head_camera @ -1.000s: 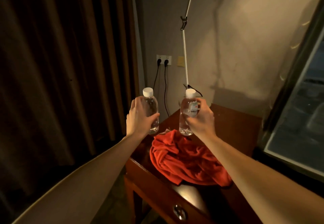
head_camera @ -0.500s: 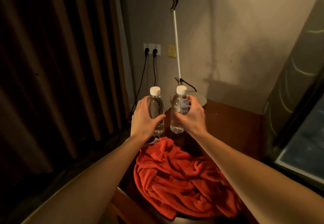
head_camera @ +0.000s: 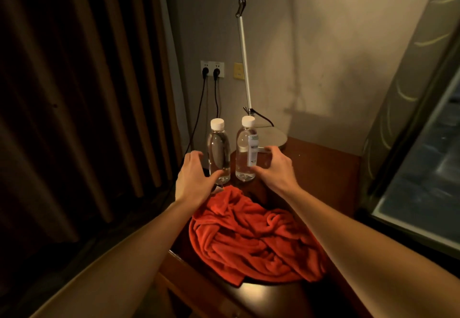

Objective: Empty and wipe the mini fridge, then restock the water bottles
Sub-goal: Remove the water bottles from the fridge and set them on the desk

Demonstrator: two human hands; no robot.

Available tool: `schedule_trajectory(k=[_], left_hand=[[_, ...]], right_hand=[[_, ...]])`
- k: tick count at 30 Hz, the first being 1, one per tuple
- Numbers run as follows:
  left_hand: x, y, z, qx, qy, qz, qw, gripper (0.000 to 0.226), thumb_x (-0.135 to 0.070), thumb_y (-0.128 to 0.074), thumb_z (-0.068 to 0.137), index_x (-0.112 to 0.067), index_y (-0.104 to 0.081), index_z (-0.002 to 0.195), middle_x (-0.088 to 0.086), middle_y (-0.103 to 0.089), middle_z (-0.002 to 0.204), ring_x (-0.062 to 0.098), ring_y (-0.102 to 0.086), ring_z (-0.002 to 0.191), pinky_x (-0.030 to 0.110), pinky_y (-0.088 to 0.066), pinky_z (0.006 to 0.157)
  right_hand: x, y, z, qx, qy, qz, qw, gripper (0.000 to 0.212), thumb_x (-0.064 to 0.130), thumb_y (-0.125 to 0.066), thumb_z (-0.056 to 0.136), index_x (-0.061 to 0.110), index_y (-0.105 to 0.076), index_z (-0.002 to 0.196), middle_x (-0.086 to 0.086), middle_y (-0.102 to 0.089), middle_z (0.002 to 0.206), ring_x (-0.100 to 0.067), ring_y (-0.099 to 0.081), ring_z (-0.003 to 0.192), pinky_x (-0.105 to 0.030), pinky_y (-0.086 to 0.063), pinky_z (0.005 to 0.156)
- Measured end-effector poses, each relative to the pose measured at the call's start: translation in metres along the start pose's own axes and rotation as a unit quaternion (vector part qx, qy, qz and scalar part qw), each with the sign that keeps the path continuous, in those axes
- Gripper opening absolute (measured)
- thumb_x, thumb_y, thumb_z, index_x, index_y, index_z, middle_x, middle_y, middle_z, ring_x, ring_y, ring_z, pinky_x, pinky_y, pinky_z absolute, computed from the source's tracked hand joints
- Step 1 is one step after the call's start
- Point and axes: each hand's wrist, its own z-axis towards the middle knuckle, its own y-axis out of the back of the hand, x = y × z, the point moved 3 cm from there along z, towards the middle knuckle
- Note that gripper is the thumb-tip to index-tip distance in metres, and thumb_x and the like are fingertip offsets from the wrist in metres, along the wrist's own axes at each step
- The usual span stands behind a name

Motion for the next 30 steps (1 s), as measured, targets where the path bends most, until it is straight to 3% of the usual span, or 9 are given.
schedule_trajectory(k=[3, 6, 11, 14, 17, 22, 26, 30], left_hand=[[-0.019, 0.007, -0.018, 0.000, -0.042, 0.024, 0.999, 0.037, -0.041, -0.073, 0.082, -0.019, -0.053, 0.104, -0.001, -0.058, 0.105, 0.023, -0.060, 0.096, 0.045, -0.053, 0.078], [-0.056, 0.001, -0.039, 0.031, -0.095, 0.034, 0.994, 0.032, -0.039, -0.071, 0.085, -0.019, -0.056, 0.104, -0.001, -0.061, 0.104, 0.021, -0.060, 0.098, 0.042, -0.052, 0.080], [-0.135, -0.032, -0.082, 0.096, -0.195, 0.014, 0.976, 0.037, -0.044, -0.068, 0.087, -0.019, -0.056, 0.111, -0.003, -0.062, 0.111, 0.016, -0.060, 0.104, 0.036, -0.051, 0.085], [-0.185, -0.053, -0.110, 0.127, -0.249, 0.031, 0.960, 0.042, -0.050, -0.063, 0.088, -0.022, -0.054, 0.118, -0.005, -0.060, 0.119, 0.015, -0.057, 0.112, 0.036, -0.050, 0.088], [-0.229, -0.074, -0.133, 0.146, -0.294, 0.051, 0.943, 0.044, -0.054, -0.060, 0.088, -0.024, -0.053, 0.120, -0.005, -0.058, 0.121, 0.017, -0.055, 0.116, 0.036, -0.048, 0.088], [-0.295, -0.107, -0.161, 0.176, -0.347, 0.062, 0.919, 0.056, -0.059, -0.056, 0.089, -0.022, -0.050, 0.132, -0.004, -0.056, 0.131, 0.018, -0.053, 0.121, 0.036, -0.048, 0.095], [-0.339, -0.131, -0.179, 0.195, -0.379, 0.069, 0.902, 0.063, -0.060, -0.054, 0.090, -0.023, -0.045, 0.139, -0.001, -0.052, 0.139, 0.021, -0.051, 0.126, 0.038, -0.047, 0.098], [-0.374, -0.157, -0.185, 0.229, -0.373, 0.064, 0.897, 0.069, -0.061, -0.055, 0.088, -0.027, -0.037, 0.145, 0.001, -0.050, 0.144, 0.024, -0.053, 0.125, 0.040, -0.047, 0.096]], right_hand=[[-0.007, 0.023, -0.024, -0.014, -0.001, -0.018, 1.000, 0.059, 0.032, -0.080, 0.076, 0.018, -0.054, 0.127, -0.005, -0.065, 0.117, -0.023, -0.061, 0.108, -0.036, -0.050, 0.091], [-0.015, 0.051, -0.053, -0.018, 0.001, -0.026, 1.000, 0.049, 0.030, -0.078, 0.078, 0.019, -0.057, 0.122, 0.000, -0.066, 0.111, -0.017, -0.063, 0.100, -0.031, -0.050, 0.087], [-0.041, 0.119, -0.099, -0.057, -0.011, -0.051, 0.997, 0.041, 0.030, -0.076, 0.079, 0.020, -0.061, 0.116, 0.003, -0.067, 0.104, -0.009, -0.061, 0.086, -0.026, -0.050, 0.081], [-0.066, 0.168, -0.122, -0.082, -0.039, -0.068, 0.994, 0.040, 0.030, -0.076, 0.081, 0.017, -0.062, 0.116, 0.001, -0.068, 0.106, -0.013, -0.064, 0.095, -0.024, -0.048, 0.079], [-0.091, 0.215, -0.144, -0.095, -0.067, -0.089, 0.989, 0.041, 0.030, -0.077, 0.081, 0.016, -0.063, 0.117, -0.002, -0.069, 0.109, -0.018, -0.065, 0.101, -0.032, -0.052, 0.085], [-0.129, 0.284, -0.178, -0.107, -0.134, -0.115, 0.978, 0.053, 0.032, -0.074, 0.084, 0.018, -0.057, 0.132, 0.000, -0.062, 0.130, -0.019, -0.059, 0.119, -0.031, -0.048, 0.098], [-0.159, 0.328, -0.194, -0.156, -0.195, -0.095, 0.964, 0.046, 0.023, -0.070, 0.088, 0.017, -0.055, 0.130, -0.002, -0.060, 0.129, -0.022, -0.057, 0.119, -0.019, -0.038, 0.084], [-0.185, 0.364, -0.195, -0.254, -0.249, -0.084, 0.931, 0.057, 0.028, -0.070, 0.083, 0.017, -0.049, 0.135, -0.009, -0.059, 0.129, -0.030, -0.059, 0.114, -0.027, -0.044, 0.081]])
